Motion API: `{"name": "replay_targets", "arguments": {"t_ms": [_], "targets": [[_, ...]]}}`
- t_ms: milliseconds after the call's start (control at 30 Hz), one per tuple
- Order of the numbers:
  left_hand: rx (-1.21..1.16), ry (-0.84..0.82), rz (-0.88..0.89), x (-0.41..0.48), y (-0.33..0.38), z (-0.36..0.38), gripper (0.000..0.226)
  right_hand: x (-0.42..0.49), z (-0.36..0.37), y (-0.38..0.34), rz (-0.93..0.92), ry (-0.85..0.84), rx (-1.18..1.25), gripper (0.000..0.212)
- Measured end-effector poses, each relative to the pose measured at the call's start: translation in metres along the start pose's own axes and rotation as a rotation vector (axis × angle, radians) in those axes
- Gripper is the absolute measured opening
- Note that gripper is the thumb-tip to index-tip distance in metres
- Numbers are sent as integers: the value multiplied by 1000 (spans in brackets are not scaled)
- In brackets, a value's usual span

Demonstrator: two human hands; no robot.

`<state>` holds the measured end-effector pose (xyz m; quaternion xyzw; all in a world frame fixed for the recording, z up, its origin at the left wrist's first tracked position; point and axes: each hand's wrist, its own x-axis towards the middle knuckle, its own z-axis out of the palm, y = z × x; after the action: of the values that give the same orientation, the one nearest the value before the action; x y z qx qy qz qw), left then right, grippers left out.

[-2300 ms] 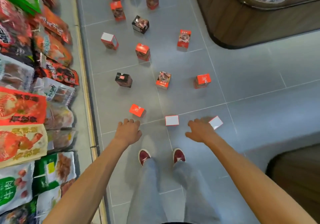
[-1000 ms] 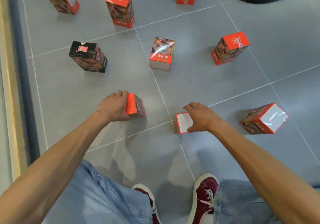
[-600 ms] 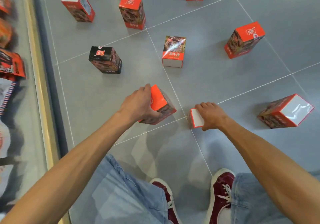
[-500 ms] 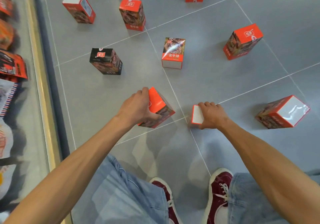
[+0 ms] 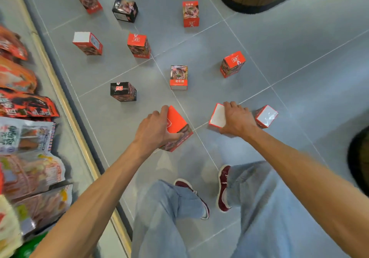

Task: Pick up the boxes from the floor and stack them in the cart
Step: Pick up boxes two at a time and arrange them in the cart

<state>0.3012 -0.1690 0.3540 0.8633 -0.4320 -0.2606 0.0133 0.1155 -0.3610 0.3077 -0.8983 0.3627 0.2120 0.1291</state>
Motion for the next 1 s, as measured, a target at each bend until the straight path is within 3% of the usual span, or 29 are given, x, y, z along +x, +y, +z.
{"name": "replay_targets", "arguments": {"t_ms": [233, 433, 600, 800, 1000], "targets": [[-42, -61, 25, -53, 89, -138, 101, -108, -151, 30, 81, 25, 55, 97], [-30, -38, 124, -71, 160, -208, 104, -176, -238, 73, 157, 2, 162, 94], [-38, -5, 213, -90, 205, -232, 98, -241, -254, 106, 326, 117, 203, 94], [118, 21, 371, -133, 261, -234, 96, -344, -248, 127, 555, 257, 278, 94], [223, 7, 614, -189, 320, -216, 95, -455, -228, 125, 773, 405, 329, 87]]}}
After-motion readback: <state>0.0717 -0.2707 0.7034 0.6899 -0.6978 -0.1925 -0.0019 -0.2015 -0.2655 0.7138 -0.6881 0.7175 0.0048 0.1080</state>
